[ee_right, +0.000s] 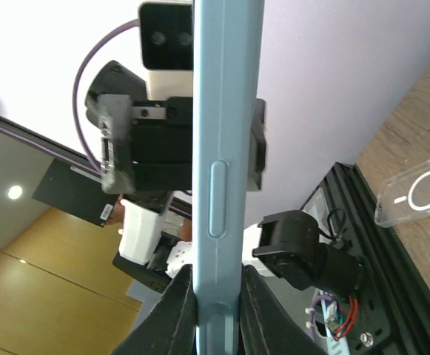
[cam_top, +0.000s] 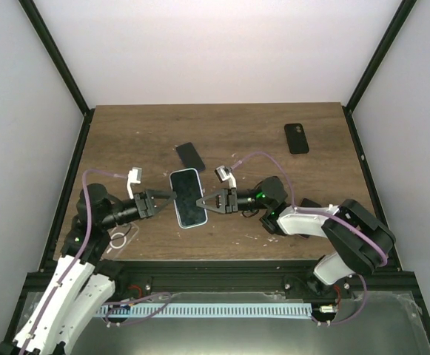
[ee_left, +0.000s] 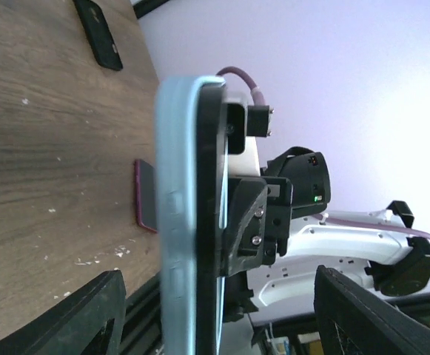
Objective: Put the phone into the phone case
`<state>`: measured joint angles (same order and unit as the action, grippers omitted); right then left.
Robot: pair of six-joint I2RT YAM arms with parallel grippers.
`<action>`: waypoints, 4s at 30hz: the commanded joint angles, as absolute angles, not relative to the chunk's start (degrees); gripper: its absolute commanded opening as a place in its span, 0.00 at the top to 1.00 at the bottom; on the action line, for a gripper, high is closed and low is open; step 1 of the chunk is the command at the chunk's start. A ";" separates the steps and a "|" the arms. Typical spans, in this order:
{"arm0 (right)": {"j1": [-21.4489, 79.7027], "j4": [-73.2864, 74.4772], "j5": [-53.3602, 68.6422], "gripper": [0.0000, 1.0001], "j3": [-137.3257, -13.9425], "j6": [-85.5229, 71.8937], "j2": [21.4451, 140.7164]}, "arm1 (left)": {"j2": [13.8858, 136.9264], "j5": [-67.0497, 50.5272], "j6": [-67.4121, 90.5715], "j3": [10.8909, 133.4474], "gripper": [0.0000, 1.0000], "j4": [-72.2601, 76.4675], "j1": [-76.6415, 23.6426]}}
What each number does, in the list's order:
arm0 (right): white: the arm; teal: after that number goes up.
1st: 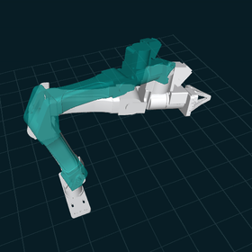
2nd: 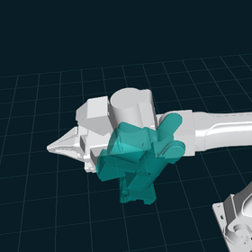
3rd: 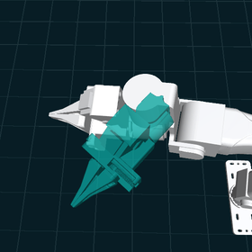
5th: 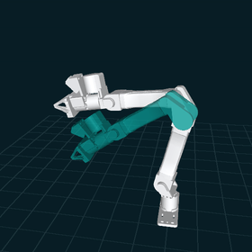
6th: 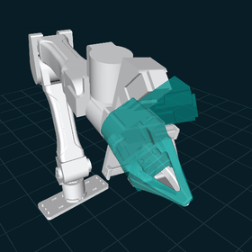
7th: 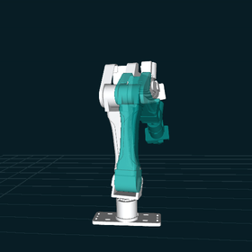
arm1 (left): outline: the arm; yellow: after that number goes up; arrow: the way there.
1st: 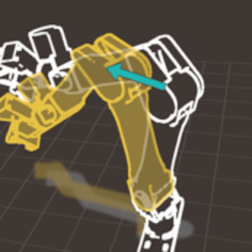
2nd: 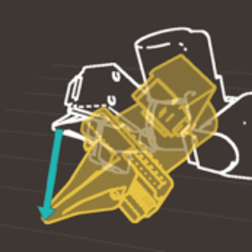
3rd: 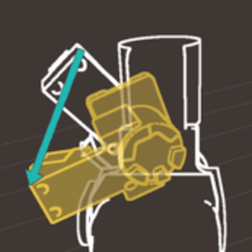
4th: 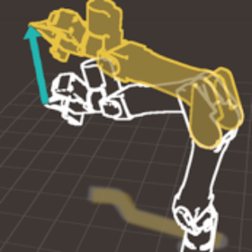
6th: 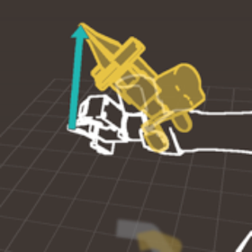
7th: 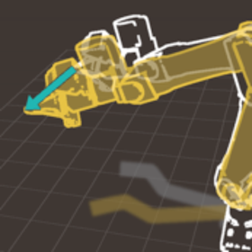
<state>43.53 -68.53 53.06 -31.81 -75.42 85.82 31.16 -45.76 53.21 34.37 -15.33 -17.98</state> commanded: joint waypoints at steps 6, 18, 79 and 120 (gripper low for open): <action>43.15 -76.06 48.29 0.91 -32.85 -78.84 82.30 | 30.58 -52.85 62.58 29.89 0.34 -3.55 -18.09; 43.15 -75.72 45.43 0.90 -33.94 -79.86 84.13 | 31.05 -52.46 63.63 26.94 0.48 -1.43 -21.69; 44.47 -48.32 55.23 0.72 -34.43 -58.41 72.10 | 28.96 -42.84 51.95 33.32 1.00 -6.29 -21.80; 44.32 -23.77 45.28 0.53 -43.39 -48.22 69.89 | 30.51 -46.78 53.17 31.95 1.00 -2.62 -21.75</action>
